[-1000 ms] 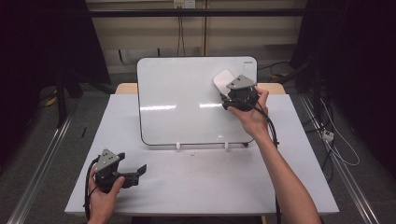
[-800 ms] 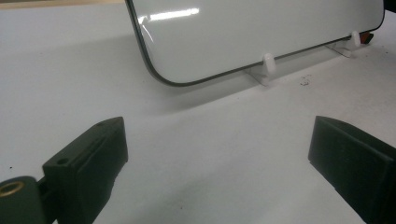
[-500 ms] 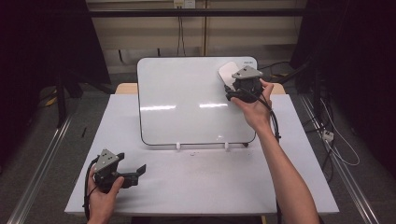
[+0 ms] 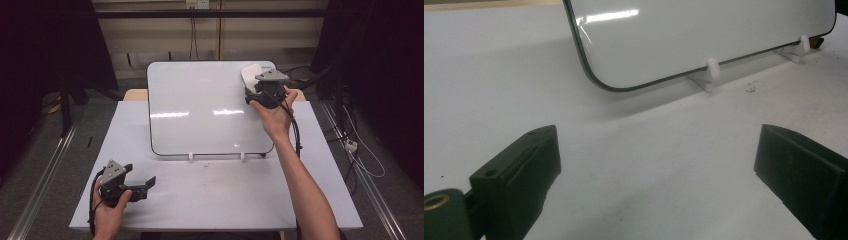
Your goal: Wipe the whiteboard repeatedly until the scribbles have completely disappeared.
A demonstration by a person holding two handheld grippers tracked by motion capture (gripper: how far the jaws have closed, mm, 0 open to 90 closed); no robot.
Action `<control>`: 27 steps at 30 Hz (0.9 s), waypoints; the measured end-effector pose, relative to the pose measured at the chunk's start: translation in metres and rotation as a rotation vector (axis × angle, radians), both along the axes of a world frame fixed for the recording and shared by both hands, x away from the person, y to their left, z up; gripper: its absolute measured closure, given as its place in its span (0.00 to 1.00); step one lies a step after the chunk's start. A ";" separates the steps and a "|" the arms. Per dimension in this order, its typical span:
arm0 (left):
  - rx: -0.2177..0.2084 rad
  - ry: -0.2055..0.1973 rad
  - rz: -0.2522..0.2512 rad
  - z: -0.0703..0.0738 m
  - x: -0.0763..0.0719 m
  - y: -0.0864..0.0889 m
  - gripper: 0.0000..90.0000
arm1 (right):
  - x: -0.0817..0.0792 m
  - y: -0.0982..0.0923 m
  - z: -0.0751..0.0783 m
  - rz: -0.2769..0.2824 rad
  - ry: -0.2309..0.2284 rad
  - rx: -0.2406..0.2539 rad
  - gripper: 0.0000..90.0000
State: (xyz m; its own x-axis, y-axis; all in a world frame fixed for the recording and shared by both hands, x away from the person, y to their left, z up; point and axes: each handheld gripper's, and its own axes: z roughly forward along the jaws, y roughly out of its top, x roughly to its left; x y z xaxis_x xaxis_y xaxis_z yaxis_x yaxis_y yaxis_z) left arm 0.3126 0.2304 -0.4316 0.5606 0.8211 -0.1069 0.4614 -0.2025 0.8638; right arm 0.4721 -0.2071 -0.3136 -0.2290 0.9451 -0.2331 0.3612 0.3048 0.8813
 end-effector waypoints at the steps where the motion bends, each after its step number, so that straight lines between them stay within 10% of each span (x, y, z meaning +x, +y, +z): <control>1: 0.000 -0.001 0.000 0.000 0.000 0.000 0.05 | 0.000 -0.002 0.000 -0.014 0.001 0.015 0.35; 16: 0.004 0.000 -0.001 0.000 -0.001 -0.001 0.05 | -0.010 -0.012 -0.008 -0.150 0.058 0.065 0.35; 27: 0.013 -0.002 -0.008 0.000 0.000 -0.003 0.05 | -0.029 -0.005 -0.029 -0.087 0.111 -0.007 0.35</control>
State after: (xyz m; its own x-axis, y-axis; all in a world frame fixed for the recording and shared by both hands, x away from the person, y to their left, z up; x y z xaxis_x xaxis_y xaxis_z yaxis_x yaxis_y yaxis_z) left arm 0.3126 0.2270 -0.4313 0.5674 0.8179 -0.0951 0.4581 -0.2176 0.8618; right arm 0.4429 -0.2118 -0.3430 -0.1710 0.9609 -0.2176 0.4821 0.2742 0.8321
